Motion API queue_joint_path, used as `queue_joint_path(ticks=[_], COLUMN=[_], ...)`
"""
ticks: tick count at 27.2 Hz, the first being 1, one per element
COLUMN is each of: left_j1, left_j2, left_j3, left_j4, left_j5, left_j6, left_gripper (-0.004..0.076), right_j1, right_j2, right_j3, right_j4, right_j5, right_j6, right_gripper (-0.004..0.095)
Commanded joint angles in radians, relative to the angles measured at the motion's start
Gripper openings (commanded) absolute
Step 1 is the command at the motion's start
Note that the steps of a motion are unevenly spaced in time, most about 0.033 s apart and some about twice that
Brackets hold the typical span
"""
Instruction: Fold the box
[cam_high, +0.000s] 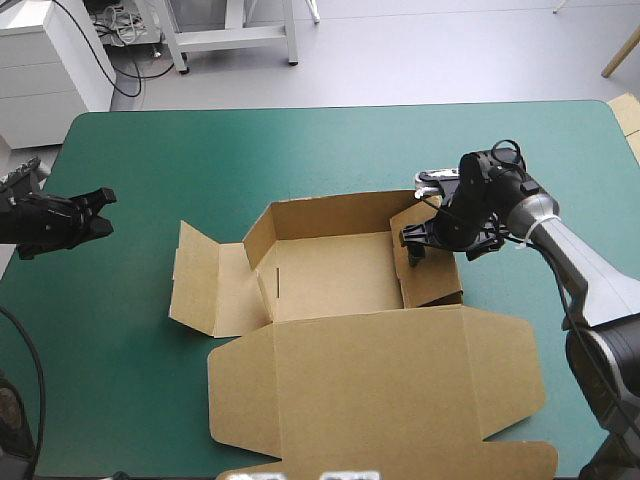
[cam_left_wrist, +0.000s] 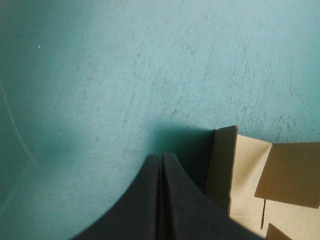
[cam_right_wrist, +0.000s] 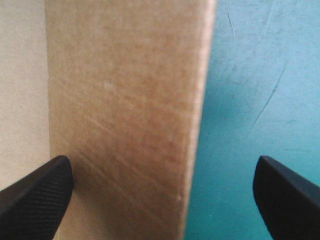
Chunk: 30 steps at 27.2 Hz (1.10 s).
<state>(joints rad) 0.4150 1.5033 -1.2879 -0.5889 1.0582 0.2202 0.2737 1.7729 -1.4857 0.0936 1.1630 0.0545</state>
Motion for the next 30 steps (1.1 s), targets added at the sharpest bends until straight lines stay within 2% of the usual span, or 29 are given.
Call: queue_joint_path(ticks=[1,6,8,10,13,15,16,21,24,26,30], left_j1=[0.001,0.001,0.001,0.001,0.001,0.001,0.001,0.001,0.001,0.001,0.001], left_j2=[-0.039,-0.039,-0.039,-0.039,-0.039,-0.039,-0.039,-0.039,-0.039,-0.039,-0.039], left_j3=[-0.026,-0.026,-0.026,-0.026,-0.026,-0.026,-0.026,-0.026,-0.026,-0.026,-0.026], left_j4=[-0.038,-0.035,-0.034,-0.034,0.002,0.028,0.033,0.033,0.043,0.045,0.080], left_j5=[-0.022,-0.022,-0.022,-0.022,-0.023,-0.023,-0.024,-0.024,-0.024,-0.046,-0.077], left_j6=[-0.008,-0.008,-0.007,0.000,0.004,0.004,0.004,0.009,0.069,0.082,0.082], left_gripper=[-0.0008,-0.0008,-0.0008,-0.0008,-0.0008,-0.0008,-0.0008,-0.0008,-0.0008,-0.0008,-0.0008], right_j1=[-0.001,-0.001,-0.001,-0.001,-0.001,-0.001,-0.001,-0.003,-0.003,-0.007,-0.052], right_j2=[-0.025,-0.009,-0.009,-0.009,-0.009,-0.009,-0.009,-0.016,-0.043,-0.089,-0.211], right_j3=[-0.022,-0.021,-0.021,-0.021,-0.021,-0.021,-0.021,-0.029,-0.049,-0.093,-0.189], right_j4=[0.008,0.008,0.008,0.008,0.015,0.044,0.058,0.046,0.054,0.100,0.190], right_j5=[-0.013,0.001,0.006,0.006,0.006,0.006,0.006,0.006,0.006,0.006,0.006], right_j6=[-0.013,-0.013,-0.011,-0.011,-0.019,-0.041,-0.055,-0.072,-0.110,-0.169,-0.196], right_gripper=[0.0903,0.0871,0.0805,0.0690,0.0382,0.0082,-0.0019,-0.0020,-0.0021,-0.0021,-0.0021])
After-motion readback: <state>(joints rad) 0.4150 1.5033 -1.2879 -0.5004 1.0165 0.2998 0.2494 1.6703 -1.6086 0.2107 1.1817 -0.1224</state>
